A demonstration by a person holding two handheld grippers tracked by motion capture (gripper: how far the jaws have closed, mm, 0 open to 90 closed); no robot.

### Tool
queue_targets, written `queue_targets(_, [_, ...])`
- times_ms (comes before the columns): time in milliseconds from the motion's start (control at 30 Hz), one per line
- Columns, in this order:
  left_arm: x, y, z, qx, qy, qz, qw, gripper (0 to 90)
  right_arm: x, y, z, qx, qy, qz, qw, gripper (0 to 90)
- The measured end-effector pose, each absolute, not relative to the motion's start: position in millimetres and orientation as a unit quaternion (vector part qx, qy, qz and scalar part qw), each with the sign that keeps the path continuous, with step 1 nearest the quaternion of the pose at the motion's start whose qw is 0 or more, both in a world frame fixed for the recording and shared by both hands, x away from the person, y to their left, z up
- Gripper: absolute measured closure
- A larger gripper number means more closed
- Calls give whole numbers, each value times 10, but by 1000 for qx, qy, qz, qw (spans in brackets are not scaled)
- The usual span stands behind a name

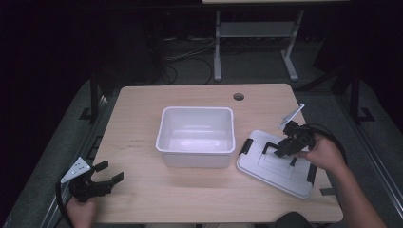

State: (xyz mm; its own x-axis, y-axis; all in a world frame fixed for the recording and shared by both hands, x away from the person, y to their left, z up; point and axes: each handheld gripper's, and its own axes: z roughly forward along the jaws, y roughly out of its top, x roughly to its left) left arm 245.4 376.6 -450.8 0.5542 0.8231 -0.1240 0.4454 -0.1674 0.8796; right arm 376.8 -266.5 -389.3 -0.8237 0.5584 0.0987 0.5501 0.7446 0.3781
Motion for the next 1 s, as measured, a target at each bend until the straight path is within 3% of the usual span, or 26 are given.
queue_targets(533, [2447,3774,-4503,737,430,197,482,134,3760,-2688,-3929,299,933,202,-1,671])
queue_targets(1000, [2446,3775,-4502,737,430,198,482,134,3737,-2681,-3971,292,934,204,-9,746])
